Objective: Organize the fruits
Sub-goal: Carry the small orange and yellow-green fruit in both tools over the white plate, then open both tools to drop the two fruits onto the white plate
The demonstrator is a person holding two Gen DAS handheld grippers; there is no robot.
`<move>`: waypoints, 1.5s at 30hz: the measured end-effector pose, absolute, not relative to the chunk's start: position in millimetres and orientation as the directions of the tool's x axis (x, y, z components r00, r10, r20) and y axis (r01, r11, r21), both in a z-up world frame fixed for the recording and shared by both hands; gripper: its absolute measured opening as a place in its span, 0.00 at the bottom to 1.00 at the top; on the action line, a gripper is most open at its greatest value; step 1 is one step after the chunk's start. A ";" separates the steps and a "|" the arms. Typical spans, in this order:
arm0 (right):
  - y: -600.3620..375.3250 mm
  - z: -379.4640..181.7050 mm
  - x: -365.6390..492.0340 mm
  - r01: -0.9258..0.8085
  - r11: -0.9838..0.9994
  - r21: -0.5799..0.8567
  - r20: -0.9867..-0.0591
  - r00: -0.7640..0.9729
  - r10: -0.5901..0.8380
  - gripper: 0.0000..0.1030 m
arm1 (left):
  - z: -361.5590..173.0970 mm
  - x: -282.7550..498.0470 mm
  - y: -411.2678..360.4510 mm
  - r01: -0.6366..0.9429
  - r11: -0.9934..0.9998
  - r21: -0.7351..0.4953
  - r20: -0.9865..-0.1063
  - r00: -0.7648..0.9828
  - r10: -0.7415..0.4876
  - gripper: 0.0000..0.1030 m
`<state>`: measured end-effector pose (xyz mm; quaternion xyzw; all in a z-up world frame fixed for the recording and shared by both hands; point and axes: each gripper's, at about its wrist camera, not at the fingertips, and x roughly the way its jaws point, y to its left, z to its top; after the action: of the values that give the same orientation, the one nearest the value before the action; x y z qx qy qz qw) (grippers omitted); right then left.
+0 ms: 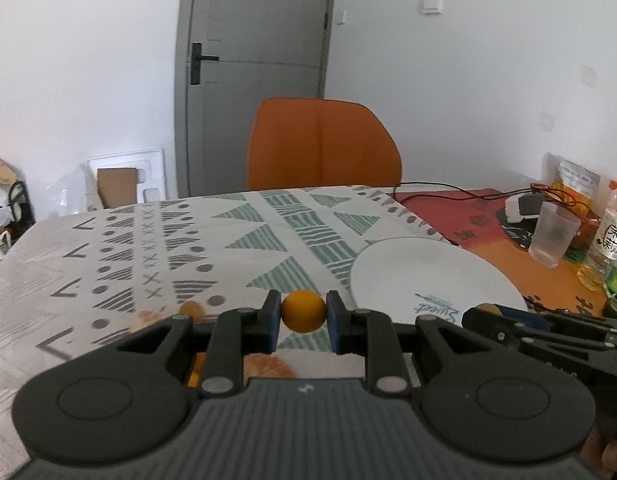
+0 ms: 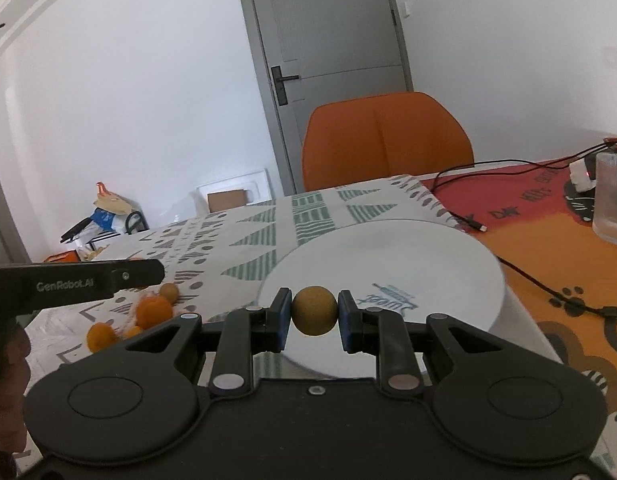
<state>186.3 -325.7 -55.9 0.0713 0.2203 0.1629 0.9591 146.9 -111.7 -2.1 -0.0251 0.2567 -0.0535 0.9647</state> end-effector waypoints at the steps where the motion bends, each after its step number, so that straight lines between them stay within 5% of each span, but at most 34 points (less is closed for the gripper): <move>1: -327.5 -56.7 187.6 -0.277 0.938 0.208 -0.401 0.851 0.340 0.22 | -2.6 149.8 -114.5 0.097 0.992 -0.076 -0.493 0.861 -0.122 0.22; 25: -352.5 -67.9 199.1 -0.184 0.959 0.215 -0.450 0.853 0.265 0.28 | -23.3 200.9 -180.0 0.257 0.960 -0.114 -0.543 0.793 -0.277 0.22; 34: -351.7 -66.4 197.1 -0.200 0.951 0.236 -0.428 0.857 0.287 0.29 | -14.5 197.6 -171.3 0.217 0.972 -0.094 -0.536 0.812 -0.233 0.29; 45: -338.3 -62.0 189.9 -0.254 0.933 0.255 -0.405 0.848 0.342 0.47 | 2.5 166.8 -124.0 0.070 0.993 -0.090 -0.497 0.861 -0.106 0.80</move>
<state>189.9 -338.3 -62.0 0.0962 0.2272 0.1558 0.9565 166.8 -124.0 2.5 -0.0346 0.2592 -0.0456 0.9641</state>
